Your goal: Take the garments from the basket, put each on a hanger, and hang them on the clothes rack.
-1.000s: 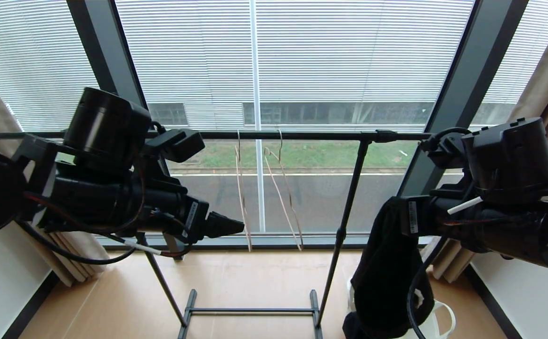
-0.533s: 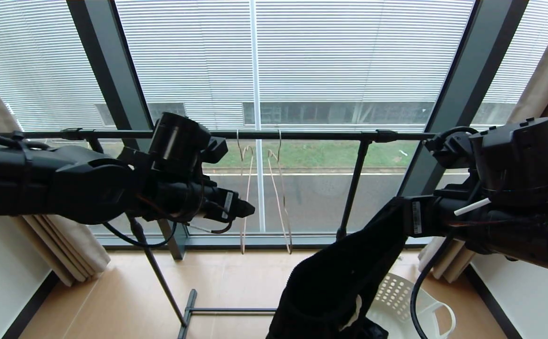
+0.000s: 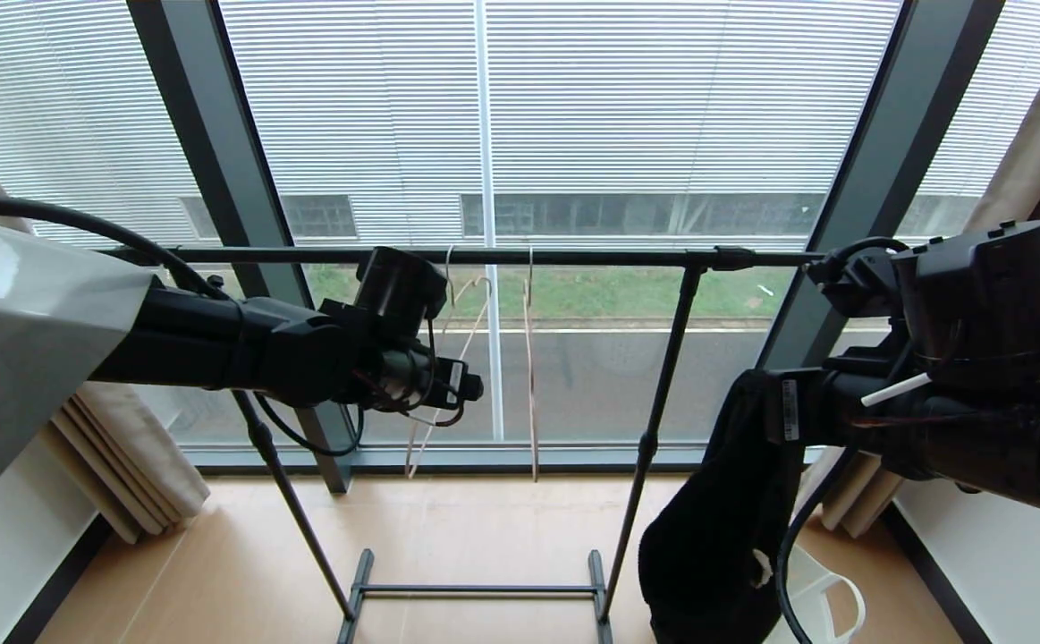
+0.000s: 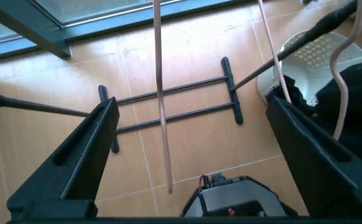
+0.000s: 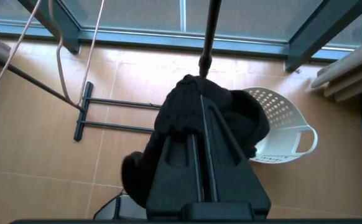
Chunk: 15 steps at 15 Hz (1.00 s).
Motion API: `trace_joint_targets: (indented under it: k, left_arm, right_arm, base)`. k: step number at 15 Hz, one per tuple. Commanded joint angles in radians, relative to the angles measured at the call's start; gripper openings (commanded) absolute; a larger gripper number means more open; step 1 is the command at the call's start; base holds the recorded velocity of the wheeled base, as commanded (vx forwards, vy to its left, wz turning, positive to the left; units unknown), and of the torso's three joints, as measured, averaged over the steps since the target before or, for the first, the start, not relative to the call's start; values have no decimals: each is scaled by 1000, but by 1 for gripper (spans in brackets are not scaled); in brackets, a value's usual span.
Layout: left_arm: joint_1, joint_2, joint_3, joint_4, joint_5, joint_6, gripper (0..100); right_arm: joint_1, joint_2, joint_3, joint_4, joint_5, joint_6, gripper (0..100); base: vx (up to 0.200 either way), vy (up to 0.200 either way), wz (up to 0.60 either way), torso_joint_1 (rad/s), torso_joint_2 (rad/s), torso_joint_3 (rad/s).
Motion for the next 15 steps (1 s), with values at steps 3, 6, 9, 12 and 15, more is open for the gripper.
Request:
trace_joint_targets:
  k: [3,6,9,12,15]
  left_arm:
    - [36,83,-59,1,6,-2,100]
    - [56,132,-103,1,6,-2,100]
    - [66,158,-126,1,3,0,100]
    - [76,178,-123,-25,0,1,100]
    - [76,186,-126,-36,0,3,100]
  right_arm:
    - [0,1,3,0,1,1,0]
    - [0,3,5,0,1,1,0]
    - [0,8,6,0,4,1,0]
    - [0,8,6,0,4,1,0]
    - [0,8,8,0,4,2,0]
  base:
    - [0,0,0,0,0,0]
    - [0,0,0,0,0,0]
    - [0,0,0,0,0,0]
    - [0,0,0,0,0,0]
    - [0,0,0,0,0,0]
